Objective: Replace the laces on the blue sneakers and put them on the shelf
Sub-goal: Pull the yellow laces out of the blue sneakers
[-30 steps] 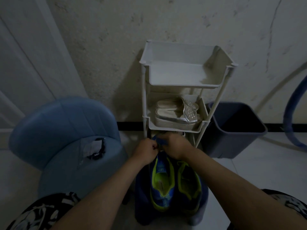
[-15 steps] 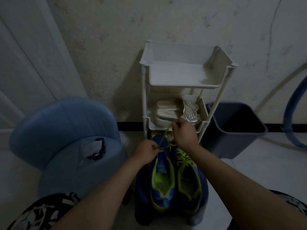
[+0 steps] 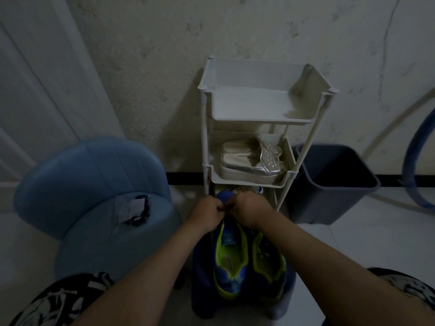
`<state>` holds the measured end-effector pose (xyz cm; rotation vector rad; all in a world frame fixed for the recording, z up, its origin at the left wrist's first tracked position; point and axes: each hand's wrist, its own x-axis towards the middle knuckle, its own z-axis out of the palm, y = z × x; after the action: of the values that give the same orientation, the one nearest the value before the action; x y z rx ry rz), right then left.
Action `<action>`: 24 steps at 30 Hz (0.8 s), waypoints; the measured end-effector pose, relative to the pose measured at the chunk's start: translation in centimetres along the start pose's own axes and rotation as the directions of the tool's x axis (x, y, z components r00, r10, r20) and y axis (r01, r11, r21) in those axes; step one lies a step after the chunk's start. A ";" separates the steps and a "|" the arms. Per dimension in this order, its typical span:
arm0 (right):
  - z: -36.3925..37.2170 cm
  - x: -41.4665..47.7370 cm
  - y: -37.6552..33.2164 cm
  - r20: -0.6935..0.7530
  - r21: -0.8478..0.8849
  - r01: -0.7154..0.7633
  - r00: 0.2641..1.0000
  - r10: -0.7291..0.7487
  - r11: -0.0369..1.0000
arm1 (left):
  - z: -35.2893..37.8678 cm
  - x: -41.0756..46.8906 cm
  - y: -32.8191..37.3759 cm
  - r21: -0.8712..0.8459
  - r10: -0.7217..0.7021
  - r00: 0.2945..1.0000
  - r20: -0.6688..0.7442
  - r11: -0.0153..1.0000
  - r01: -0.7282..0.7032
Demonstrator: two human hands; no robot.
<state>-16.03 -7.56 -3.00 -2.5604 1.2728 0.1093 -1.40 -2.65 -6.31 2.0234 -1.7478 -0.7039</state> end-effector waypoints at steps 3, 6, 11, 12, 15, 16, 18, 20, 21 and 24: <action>-0.3 0.2 0.4 -0.005 0.057 -0.049 0.999 0.049 0.997 | -0.2 -0.1 0.2 -0.061 -0.015 1.000 0.017 0.998 0.016; -0.7 0.2 0.6 -0.043 0.056 -0.100 0.994 0.103 0.993 | -0.4 -0.1 0.3 -0.116 -0.067 0.998 0.013 0.991 0.068; -1.8 -0.4 2.2 -0.197 -0.027 -0.284 0.941 0.273 0.958 | -0.5 -0.1 0.4 -0.126 -0.053 0.999 0.013 0.991 0.054; -1.9 -0.5 2.4 -0.177 -0.040 -0.299 0.941 0.288 0.953 | -0.5 -0.1 0.4 -0.098 -0.034 0.999 0.015 0.995 0.035; -1.8 -0.6 2.2 -0.063 -0.013 -0.223 0.973 0.221 0.975 | -0.6 0.2 0.6 0.027 0.033 0.999 0.015 0.999 -0.033; -1.6 -0.5 1.9 -0.031 0.009 -0.180 0.983 0.180 0.984 | -0.6 0.2 0.7 0.075 0.059 0.998 0.026 0.995 -0.060; -1.0 -0.2 1.4 0.020 0.030 -0.128 0.992 0.127 0.991 | -0.7 0.1 1.1 0.161 0.107 0.993 0.045 0.980 -0.113; -0.4 0.1 1.3 0.070 -0.006 -0.113 0.991 0.113 0.994 | -0.7 0.0 1.4 0.203 0.123 0.991 0.048 0.971 -0.130; 0.0 0.2 1.4 0.084 -0.030 -0.118 0.989 0.120 0.993 | -0.8 0.0 1.5 0.210 0.123 0.991 0.044 0.969 -0.130; 0.4 0.3 1.7 0.052 -0.033 -0.154 0.986 0.156 0.988 | -0.8 0.0 1.5 0.189 0.123 0.992 0.023 0.974 -0.125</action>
<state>-17.14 -8.61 -3.79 -2.4609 1.4583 0.2283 -2.17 -2.89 -4.82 2.0103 -1.9955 -0.5270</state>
